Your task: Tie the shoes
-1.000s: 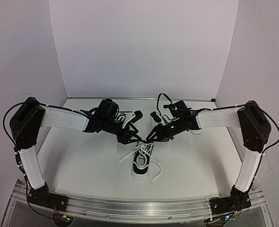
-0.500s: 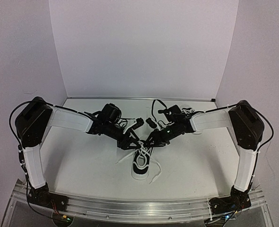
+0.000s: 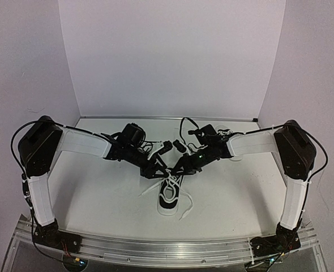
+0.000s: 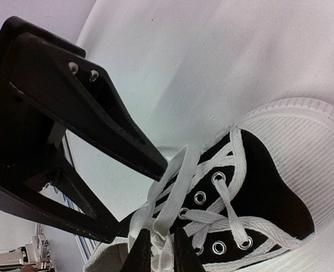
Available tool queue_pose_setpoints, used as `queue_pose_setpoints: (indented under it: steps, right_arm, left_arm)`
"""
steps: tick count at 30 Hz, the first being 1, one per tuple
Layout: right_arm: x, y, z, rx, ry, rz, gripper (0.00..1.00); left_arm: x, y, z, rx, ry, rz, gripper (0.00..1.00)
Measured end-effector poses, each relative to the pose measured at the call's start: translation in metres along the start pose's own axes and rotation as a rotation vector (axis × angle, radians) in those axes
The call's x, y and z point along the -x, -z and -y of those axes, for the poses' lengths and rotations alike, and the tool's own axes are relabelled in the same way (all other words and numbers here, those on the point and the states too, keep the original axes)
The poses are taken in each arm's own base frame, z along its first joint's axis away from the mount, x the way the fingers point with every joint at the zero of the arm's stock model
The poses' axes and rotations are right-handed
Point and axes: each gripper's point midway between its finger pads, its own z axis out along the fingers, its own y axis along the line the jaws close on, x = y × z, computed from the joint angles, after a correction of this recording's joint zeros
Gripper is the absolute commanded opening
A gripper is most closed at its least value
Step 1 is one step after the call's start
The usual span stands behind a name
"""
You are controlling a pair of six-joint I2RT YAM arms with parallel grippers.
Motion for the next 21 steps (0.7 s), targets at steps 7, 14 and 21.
queue_pose_setpoints:
  steps: [7,14,21]
  right_arm:
    - [-0.002,0.0,0.001,-0.003,0.0,-0.009,0.13]
    - [-0.003,0.0,0.001,-0.003,0.004,-0.011,0.14]
    - [-0.004,0.0,0.001,-0.004,0.009,-0.015,0.15]
  left_arm:
    - [-0.002,-0.009,-0.007,-0.006,0.009,-0.01,0.53]
    - [-0.008,-0.014,-0.004,-0.042,0.008,-0.023,0.27]
    - [-0.013,-0.013,0.002,-0.064,0.007,-0.028,0.21]
